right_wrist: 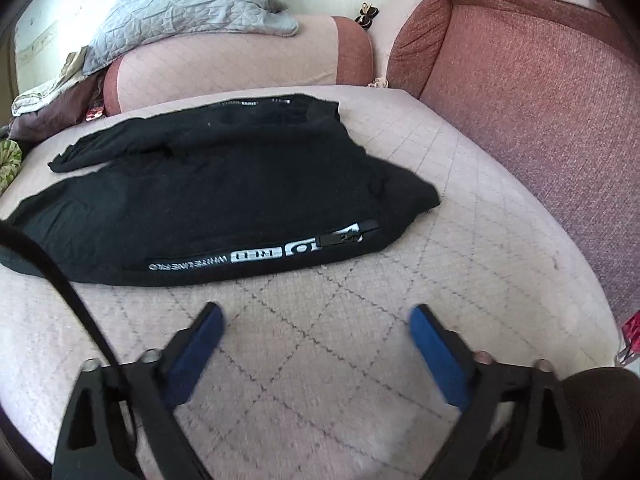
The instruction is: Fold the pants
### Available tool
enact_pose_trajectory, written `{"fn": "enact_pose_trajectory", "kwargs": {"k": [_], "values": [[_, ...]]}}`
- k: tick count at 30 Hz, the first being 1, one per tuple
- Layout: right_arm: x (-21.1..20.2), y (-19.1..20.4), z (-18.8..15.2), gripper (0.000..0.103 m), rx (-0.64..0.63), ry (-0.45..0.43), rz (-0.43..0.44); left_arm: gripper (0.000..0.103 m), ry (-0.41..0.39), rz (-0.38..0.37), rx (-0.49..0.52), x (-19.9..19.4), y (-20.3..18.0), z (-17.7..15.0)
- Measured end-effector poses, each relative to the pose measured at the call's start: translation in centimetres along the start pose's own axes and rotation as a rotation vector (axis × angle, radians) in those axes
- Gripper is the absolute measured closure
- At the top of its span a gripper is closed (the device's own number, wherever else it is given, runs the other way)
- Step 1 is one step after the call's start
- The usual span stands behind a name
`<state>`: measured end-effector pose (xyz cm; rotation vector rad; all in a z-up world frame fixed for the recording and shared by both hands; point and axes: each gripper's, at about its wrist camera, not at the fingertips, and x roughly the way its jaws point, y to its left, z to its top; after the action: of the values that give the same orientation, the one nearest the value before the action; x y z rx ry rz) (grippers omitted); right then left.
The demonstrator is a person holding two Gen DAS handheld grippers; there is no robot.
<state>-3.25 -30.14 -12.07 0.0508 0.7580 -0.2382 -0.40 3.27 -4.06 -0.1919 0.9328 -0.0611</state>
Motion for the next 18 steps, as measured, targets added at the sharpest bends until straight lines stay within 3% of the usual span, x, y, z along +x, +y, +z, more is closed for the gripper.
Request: {"fn": "enact_pose_trajectory", "kwargs": {"k": [4,8,11,15,18], "values": [[-2.4,-0.5,3.5,0.011,-0.007,-0.034,0.095,0.026,0.026,0.004,-0.032,1.8,3.9,5.7],[-1.3,0.0,10.0,0.010,-0.097,-0.003,0.245,0.026,0.011,0.029,0.027,5.4,5.8,12.5],[2.2,0.9,14.9,0.010,-0.149,0.065,0.353,0.026,0.032,0.058,0.045,9.7,6.7,17.0],[8.8,1.8,19.9,0.010,-0.196,0.105,0.313,0.026,0.101,0.037,0.002,15.9,8.3,21.4],[13.8,1.8,23.3,0.010,-0.176,0.159,0.337,0.026,0.143,0.026,-0.035,20.4,9.4,24.0]]}}
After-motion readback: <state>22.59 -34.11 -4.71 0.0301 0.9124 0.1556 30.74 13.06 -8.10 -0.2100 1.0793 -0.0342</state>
